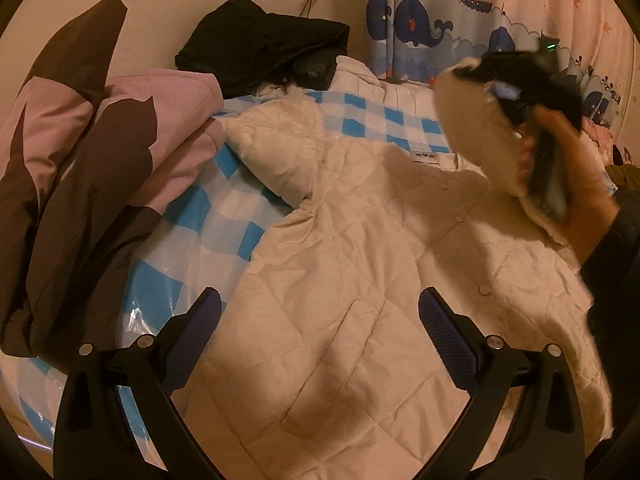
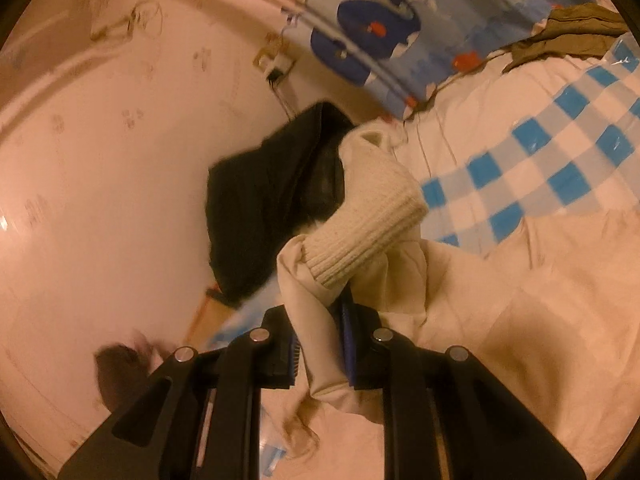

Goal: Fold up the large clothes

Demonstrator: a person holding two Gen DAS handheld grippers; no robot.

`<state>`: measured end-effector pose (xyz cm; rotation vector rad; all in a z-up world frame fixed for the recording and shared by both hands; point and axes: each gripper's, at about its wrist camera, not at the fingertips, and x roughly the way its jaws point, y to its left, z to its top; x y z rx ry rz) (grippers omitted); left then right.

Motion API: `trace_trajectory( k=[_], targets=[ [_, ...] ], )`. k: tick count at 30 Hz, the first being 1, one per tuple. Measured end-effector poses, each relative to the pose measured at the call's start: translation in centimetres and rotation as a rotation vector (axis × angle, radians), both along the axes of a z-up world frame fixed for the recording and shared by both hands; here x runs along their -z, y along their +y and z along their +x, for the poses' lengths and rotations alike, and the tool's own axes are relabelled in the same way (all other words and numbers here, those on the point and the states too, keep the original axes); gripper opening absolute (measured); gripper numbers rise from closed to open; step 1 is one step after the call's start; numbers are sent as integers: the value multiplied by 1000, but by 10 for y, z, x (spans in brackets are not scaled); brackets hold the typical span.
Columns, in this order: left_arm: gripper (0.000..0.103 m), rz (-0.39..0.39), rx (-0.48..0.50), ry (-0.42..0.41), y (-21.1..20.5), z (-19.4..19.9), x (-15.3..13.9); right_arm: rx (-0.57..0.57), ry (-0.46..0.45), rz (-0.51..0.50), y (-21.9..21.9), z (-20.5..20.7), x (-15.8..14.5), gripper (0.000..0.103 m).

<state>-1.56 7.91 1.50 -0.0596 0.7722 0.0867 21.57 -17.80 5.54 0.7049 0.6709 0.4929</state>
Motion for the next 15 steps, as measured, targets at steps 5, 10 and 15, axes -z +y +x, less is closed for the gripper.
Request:
trace_trajectory(
  k=[5, 10, 15],
  targets=[
    [95, -3, 8, -7, 0, -4, -2, -30, 32, -100, 33, -4, 33, 18],
    [95, -10, 9, -4, 1, -5, -2, -87, 32, -243, 63, -11, 60, 18],
    [95, -15, 16, 1, -2, -4, -1, -177, 34, -374, 95, -17, 82, 31]
  ],
)
